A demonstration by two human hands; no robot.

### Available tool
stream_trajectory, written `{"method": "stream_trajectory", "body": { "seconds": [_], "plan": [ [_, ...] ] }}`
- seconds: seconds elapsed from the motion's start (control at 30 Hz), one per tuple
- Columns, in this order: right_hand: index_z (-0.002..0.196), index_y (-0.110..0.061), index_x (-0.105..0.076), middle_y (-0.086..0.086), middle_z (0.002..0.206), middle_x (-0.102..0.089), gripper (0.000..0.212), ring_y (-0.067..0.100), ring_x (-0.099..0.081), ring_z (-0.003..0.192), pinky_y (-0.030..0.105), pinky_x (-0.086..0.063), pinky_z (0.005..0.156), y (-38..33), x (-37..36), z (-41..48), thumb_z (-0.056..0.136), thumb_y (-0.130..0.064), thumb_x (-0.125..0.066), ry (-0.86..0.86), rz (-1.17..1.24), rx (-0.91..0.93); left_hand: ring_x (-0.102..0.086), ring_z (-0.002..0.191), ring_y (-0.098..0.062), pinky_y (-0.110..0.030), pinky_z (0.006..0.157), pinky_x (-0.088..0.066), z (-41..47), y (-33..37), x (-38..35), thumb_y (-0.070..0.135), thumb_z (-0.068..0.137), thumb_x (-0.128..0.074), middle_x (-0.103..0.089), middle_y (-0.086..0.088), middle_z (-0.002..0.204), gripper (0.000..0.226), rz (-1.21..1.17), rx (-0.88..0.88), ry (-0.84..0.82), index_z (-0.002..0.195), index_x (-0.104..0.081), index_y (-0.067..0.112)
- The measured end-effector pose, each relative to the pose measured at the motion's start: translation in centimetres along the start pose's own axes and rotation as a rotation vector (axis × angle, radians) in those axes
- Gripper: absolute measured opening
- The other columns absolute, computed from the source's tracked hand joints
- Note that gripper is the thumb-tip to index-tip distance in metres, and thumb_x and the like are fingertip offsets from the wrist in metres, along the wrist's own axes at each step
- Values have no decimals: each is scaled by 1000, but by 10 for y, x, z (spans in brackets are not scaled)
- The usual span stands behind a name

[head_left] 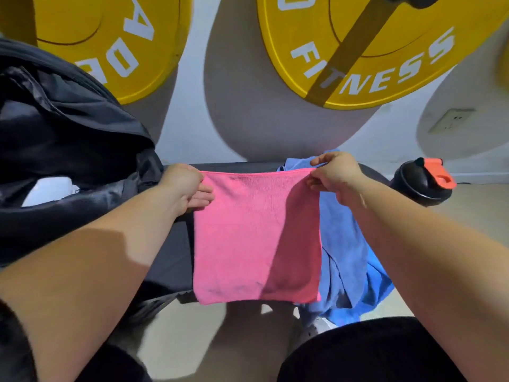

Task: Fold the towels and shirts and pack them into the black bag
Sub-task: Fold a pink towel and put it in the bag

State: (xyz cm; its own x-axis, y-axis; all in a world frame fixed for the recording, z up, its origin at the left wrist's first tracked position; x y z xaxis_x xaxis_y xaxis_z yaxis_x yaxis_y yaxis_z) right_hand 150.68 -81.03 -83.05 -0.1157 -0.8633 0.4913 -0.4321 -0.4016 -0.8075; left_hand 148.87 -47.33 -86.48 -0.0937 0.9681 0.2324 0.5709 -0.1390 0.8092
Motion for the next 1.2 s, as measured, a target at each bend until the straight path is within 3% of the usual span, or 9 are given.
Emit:
{"method": "stream_trajectory", "body": {
  "seconds": [0.13,0.27,0.4,0.5,0.67,0.73,0.8,0.97,1.2],
  "plan": [
    [104,-12,-63,15,76,-70,26,15,-65,53,33,-60,63,6,-13,37,88,7,-54,-10,-44,-26,-43,60,-13,-26,54,-31,46,6,-14,-1,94,-30,-42,-6,75,24,-29,-55,-24,100,-42,18],
    [106,-1,-65,14,73,-66,26,18,-65,54,42,-62,73,7,-20,67,85,10,-56,-12,-62,-13,-45,66,-18,-27,54,-30,81,10,-17,0,96,-36,-47,-14,81,18,6,-89,5,102,-43,16],
    [98,-5,-65,9,74,-60,26,4,-59,37,17,-54,47,-9,-19,81,84,16,-58,45,16,38,-47,71,-21,-27,53,-32,101,19,-18,0,96,-38,-52,-16,84,16,36,-137,4,103,-44,14],
    [98,-6,-67,5,72,-59,27,0,-55,37,11,-46,43,-14,-19,76,82,14,-62,64,-25,99,-53,62,-22,-30,51,-41,101,23,-14,1,92,-43,-59,-15,76,14,110,-203,55,93,-51,12],
    [90,-11,-71,5,73,-65,23,15,-58,59,22,-53,60,-6,-15,48,76,6,-70,-50,-179,160,-69,66,-31,-39,66,-59,70,32,-5,6,78,-57,-70,-10,68,14,546,-374,62,75,-66,16],
    [86,-9,-70,9,73,-66,20,17,-59,62,31,-54,66,2,-14,31,76,9,-67,-177,-192,166,-65,74,-28,-31,67,-53,45,37,-7,6,80,-60,-69,-2,69,15,855,-461,55,74,-68,17],
    [82,-8,-70,7,72,-65,18,13,-58,61,28,-52,64,11,-12,12,77,10,-69,-275,-258,184,-61,76,-24,-27,67,-43,20,40,-5,9,81,-63,-66,3,72,15,1030,-552,61,72,-67,20],
    [75,-14,-73,-12,60,-67,13,-3,-54,51,8,-43,54,36,-4,-28,73,-6,-83,-311,-466,250,-58,76,-24,-26,67,-40,-22,-2,-3,15,80,-67,-58,6,74,24,1190,-687,-75,62,-56,28],
    [87,-16,-75,-4,80,-66,11,17,-62,78,23,-42,68,68,-32,-57,76,-14,-77,-379,-886,360,-54,69,-26,-36,64,-49,-38,-83,-4,13,82,-56,-55,3,69,21,1289,-626,-153,64,-47,20]
  ]
}}
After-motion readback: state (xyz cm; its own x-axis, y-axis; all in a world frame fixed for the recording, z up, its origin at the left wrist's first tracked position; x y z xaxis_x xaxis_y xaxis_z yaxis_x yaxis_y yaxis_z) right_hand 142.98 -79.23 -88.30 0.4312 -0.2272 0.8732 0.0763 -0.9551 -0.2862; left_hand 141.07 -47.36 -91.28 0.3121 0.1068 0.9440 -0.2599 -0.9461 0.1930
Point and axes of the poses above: each hand's wrist, its own z-axis towards the middle knuckle, its own x-axis out of the back of the hand, y = z × x, the point moved 8 cm from there along z, towards the middle knuckle
